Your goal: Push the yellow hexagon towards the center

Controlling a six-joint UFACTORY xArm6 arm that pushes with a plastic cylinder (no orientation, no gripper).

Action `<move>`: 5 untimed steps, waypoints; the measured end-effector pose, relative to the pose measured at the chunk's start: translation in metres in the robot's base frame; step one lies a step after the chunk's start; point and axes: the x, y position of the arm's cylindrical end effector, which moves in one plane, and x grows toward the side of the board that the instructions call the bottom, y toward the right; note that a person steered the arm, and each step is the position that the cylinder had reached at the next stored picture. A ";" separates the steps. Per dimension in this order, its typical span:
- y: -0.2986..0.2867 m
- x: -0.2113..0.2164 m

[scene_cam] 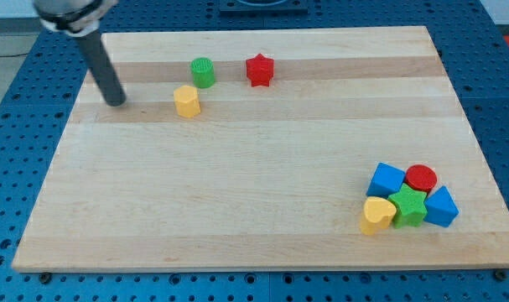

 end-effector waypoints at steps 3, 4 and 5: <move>0.134 0.013; 0.183 0.032; 0.225 0.054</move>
